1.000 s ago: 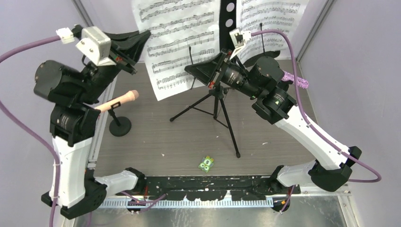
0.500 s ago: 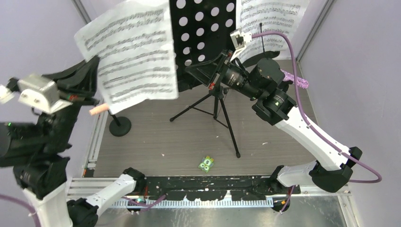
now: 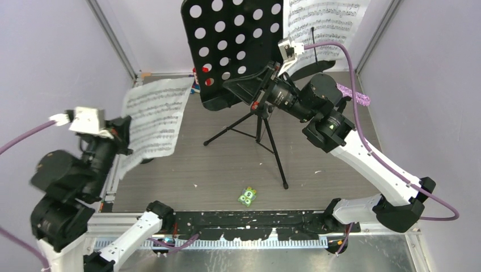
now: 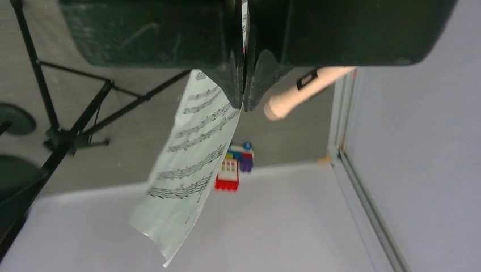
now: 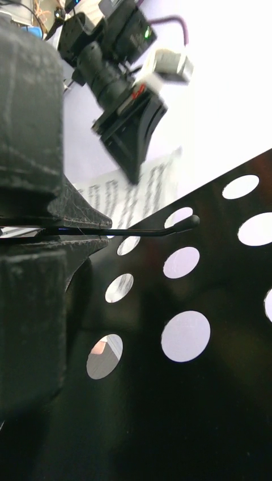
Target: Pack up the instrument practice props
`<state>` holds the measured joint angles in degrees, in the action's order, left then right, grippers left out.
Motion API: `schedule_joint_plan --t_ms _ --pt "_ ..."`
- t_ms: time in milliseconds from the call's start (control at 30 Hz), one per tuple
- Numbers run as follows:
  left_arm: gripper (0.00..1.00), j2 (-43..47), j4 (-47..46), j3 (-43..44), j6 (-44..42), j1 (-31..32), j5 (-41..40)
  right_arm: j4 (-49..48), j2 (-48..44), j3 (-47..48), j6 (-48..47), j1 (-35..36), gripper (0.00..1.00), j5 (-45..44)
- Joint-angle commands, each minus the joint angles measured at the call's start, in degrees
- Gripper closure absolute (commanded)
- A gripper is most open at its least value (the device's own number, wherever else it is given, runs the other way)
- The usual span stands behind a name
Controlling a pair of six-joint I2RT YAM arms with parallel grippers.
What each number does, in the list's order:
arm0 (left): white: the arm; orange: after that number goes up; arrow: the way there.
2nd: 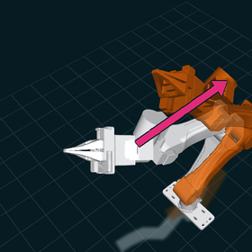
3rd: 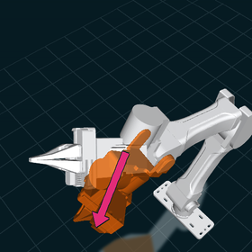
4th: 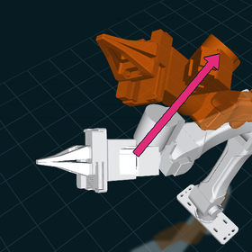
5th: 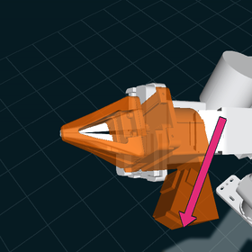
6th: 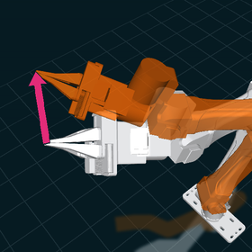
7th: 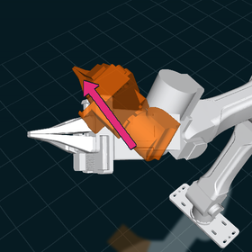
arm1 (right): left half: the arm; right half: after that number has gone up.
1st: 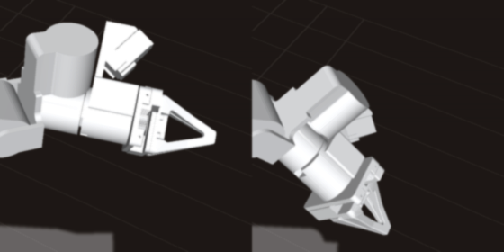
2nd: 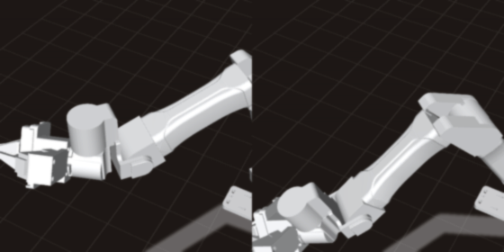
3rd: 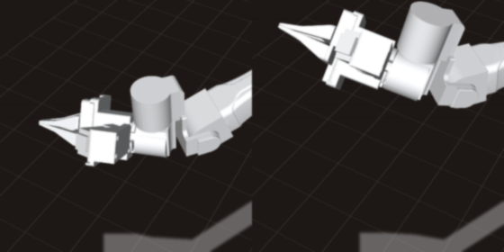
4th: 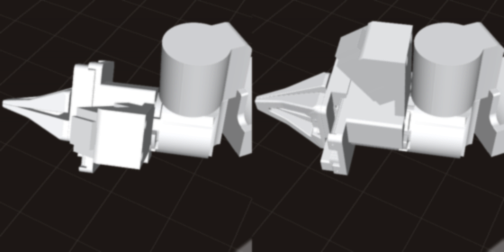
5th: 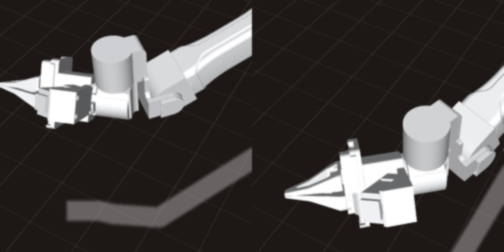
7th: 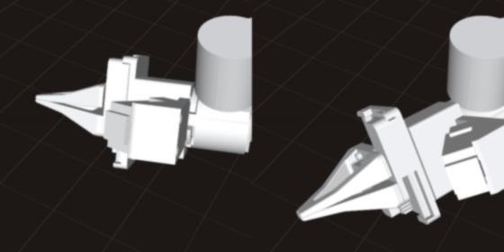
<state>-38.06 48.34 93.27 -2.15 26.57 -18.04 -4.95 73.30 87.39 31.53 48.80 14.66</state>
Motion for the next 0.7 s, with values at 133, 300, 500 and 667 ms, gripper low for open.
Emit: schedule_joint_plan --t_ms 133,300,500,667 --pt "1.00 0.37 8.43 -12.37 12.85 0.06 -1.99 -1.30 -2.59 -1.03 -1.71 0.33 0.99 0.81" --pt "1.00 0.74 11.81 -21.62 18.89 0.06 -6.37 -1.07 -2.82 -1.44 -2.24 0.33 0.99 0.73" --pt "1.00 3.88 6.72 -36.27 25.97 0.03 -5.87 -0.93 -2.78 -1.49 -2.39 0.33 0.99 0.98" --pt "1.00 5.57 -0.79 -46.10 29.16 -0.02 -10.16 -1.31 -2.50 -1.78 -1.75 0.29 1.00 1.18"
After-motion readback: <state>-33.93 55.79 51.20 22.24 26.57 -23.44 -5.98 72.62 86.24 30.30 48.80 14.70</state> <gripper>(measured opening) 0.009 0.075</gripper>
